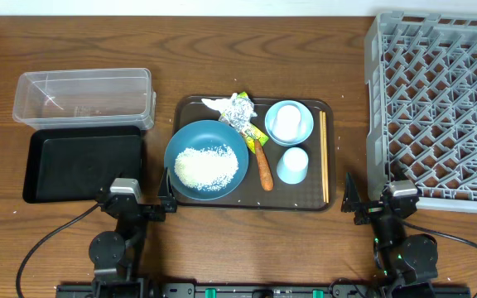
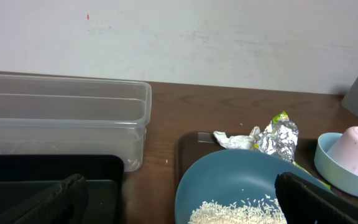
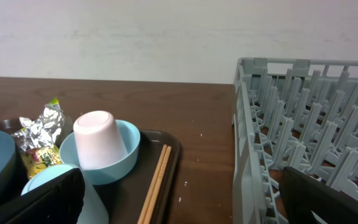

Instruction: Sort waste into correct bins and load items into the dishwasher rack

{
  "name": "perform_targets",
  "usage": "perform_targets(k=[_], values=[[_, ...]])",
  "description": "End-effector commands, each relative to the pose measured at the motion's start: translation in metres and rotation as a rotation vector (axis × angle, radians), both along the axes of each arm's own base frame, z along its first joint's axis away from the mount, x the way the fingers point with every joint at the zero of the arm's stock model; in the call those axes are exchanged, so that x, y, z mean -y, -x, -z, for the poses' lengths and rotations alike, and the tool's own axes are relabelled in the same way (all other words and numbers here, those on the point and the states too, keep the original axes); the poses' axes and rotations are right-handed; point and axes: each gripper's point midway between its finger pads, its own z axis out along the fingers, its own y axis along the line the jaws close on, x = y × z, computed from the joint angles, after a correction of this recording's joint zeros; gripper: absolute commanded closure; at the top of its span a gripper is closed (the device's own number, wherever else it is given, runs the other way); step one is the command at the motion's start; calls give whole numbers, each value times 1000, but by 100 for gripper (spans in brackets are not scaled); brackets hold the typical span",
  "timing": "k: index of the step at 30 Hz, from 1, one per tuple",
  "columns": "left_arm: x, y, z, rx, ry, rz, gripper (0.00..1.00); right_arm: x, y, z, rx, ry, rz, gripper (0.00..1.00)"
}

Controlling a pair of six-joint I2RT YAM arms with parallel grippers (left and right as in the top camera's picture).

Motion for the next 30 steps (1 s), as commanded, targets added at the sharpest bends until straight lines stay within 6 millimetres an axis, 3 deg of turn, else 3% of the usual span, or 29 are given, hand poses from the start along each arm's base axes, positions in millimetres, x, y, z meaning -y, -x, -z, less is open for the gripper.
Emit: perform_targets(k=[1,12,15,18,27,30], values=[[3,1,15,-42,-10,19,1,5,0,0,2,13,22,1],[5,1,15,-42,2,28,1,5,0,0,2,13,22,1],[16,2,13,-50,87,81,1,5,0,0,2,13,22,1],[39,9,11,-86,268,202,1,5,0,0,2,13,22,1],[45,9,-16,-36,494,239,1,5,0,0,2,13,22,1],[62,17,-33,7,482,366,1,5,0,0,2,13,22,1]])
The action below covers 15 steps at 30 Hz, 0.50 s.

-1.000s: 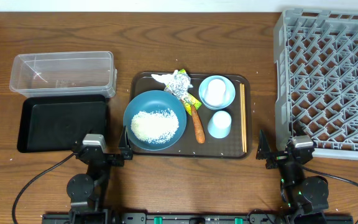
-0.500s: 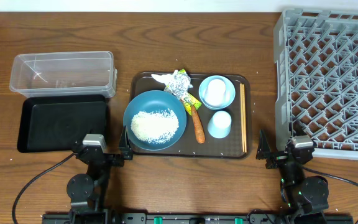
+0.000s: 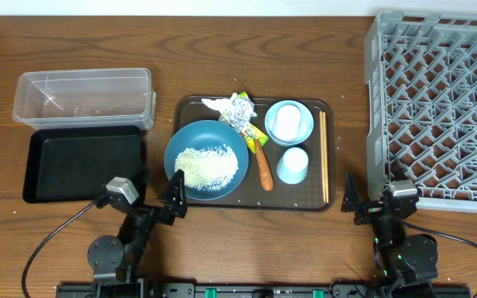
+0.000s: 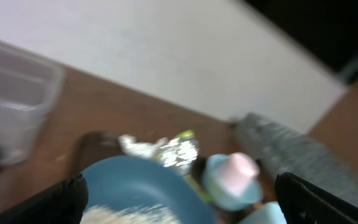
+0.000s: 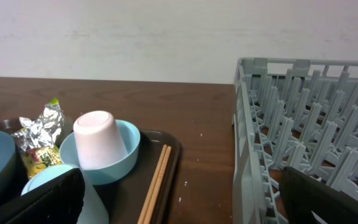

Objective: Sort waste into correct bins and load items into the dishwasher rack
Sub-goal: 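Move the left gripper over the blue bowl of rice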

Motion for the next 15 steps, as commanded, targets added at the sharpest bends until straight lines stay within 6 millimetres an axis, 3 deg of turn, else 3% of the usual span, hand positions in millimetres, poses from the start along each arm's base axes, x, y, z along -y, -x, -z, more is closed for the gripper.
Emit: perform_targets(k=[1,8,15], values=[[23,12,-12,25,57,149,1,5,0,1,1,13,22,1],[24,17,-51,24,49,157,1,5,0,1,1,13,22,1],[30,13,-65,-180,-91,204,1,5,0,0,2,13,22,1]])
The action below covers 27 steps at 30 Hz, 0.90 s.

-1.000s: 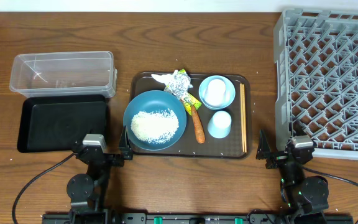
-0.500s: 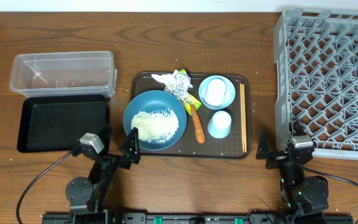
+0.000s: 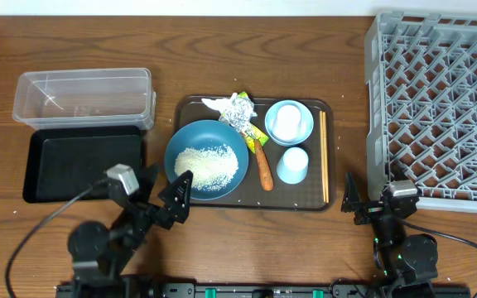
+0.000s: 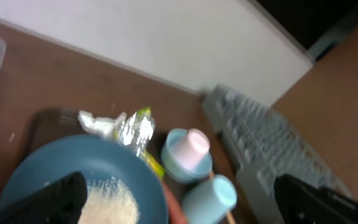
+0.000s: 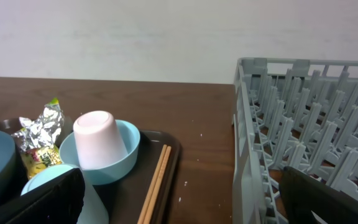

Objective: Sort waste into correct bins and load items into the dishwasher rack
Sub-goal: 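Move the left gripper over the blue bowl of rice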

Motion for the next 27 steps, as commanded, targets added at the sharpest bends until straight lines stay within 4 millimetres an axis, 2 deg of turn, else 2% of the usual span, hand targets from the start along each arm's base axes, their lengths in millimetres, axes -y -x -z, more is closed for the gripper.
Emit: perform_targets(k=[1,7,10,13,18,21,27], values=[[9,-1,-22,-16,-99,85,1,4,0,1,1,13,21,1],[18,-14,-28,-194,-90,175,1,4,0,1,1,13,21,1],[30,-15,-26,-263,1,243,1,4,0,0,2,13,21,1],[40,-14,-30,-261,37,323,1,4,0,0,2,13,21,1],[47,-13,-23,-293,40,353,1,4,0,1,1,13,21,1],[52,-16,-15,-323,15,350,1,4,0,1,1,13,21,1],[67,-27,16,-462,-112,338,1,4,0,1,1,13,21,1]])
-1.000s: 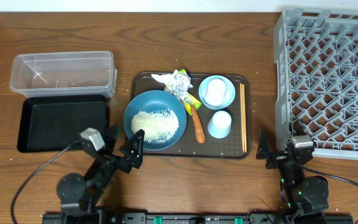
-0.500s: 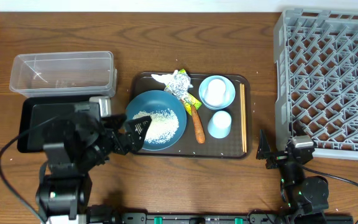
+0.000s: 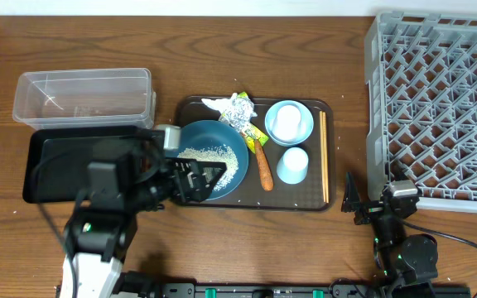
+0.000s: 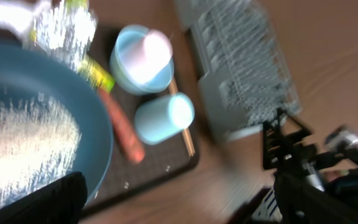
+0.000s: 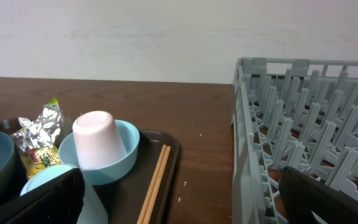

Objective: Sort waste into correct bins and load items into the dishwasher rack
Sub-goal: 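Move the left gripper over the blue bowl of rice, then lower the left gripper and grasp the blue bowl's rim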

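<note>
A brown tray (image 3: 308, 195) holds a blue plate of rice (image 3: 222, 149), crumpled foil (image 3: 238, 109), a yellow wrapper (image 3: 257, 132), an orange sausage-like piece (image 3: 264, 170), a blue bowl (image 3: 303, 124) with a pink cup (image 5: 98, 140) inside, an upturned blue cup (image 3: 293, 165) and chopsticks (image 3: 323, 157). My left gripper (image 3: 201, 178) hangs open over the plate's near edge, holding nothing. My right gripper (image 3: 371, 207) rests open at the table's front, beside the grey dishwasher rack (image 3: 437, 99).
A clear plastic bin (image 3: 85, 98) stands at the back left, with a black bin (image 3: 56, 157) in front of it, partly under my left arm. The left wrist view shows the rack (image 4: 235, 68) and the right arm (image 4: 300, 155) beyond the tray.
My left arm has risen and gone forward from the table's front edge to above the blue plate, its camera now tilted down on the tray. The right arm has not moved.
Both arms first rested at the front edge with grippers open. Then the left wrist had turned right toward the tray, then it was raised, looking over the plate and cups. Now it hangs open above the plate. The right arm stayed still and no object has moved.
</note>
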{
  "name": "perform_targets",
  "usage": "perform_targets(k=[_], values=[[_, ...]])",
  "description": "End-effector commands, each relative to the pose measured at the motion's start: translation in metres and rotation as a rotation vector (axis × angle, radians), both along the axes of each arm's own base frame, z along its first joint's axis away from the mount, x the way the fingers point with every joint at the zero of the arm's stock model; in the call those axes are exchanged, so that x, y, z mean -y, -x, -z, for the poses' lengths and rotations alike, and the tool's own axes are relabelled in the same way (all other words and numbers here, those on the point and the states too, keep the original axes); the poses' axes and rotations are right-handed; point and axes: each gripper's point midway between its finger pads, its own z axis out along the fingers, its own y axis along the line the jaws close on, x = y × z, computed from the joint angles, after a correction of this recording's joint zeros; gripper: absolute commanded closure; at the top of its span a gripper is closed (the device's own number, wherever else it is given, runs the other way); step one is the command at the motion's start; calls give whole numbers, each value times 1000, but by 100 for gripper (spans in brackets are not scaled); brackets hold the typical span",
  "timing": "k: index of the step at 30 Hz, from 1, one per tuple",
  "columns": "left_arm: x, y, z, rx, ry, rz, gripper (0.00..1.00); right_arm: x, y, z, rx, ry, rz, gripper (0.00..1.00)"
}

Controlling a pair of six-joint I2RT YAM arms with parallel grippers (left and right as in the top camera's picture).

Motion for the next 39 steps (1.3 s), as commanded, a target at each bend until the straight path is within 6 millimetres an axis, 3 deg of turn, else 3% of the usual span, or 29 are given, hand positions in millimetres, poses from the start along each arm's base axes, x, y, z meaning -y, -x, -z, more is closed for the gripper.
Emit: perform_targets(k=[1,4,8,14,24,39], values=[[2,-14,7,-17,-147,-21,1,4,0,0,2,13,19,1],[-3,-21,19,-85,-327,-59,1,4,0,0,2,13,19,1],[3,-31,18,-72,-477,-72,1,4,0,0,2,13,19,1],[19,-46,26,-22,-523,-67,2,4,0,0,2,13,19,1],[37,-52,65,-100,-571,11,2,4,0,0,2,13,19,1],[41,-60,127,-102,-874,-1,1,4,0,0,2,13,19,1]])
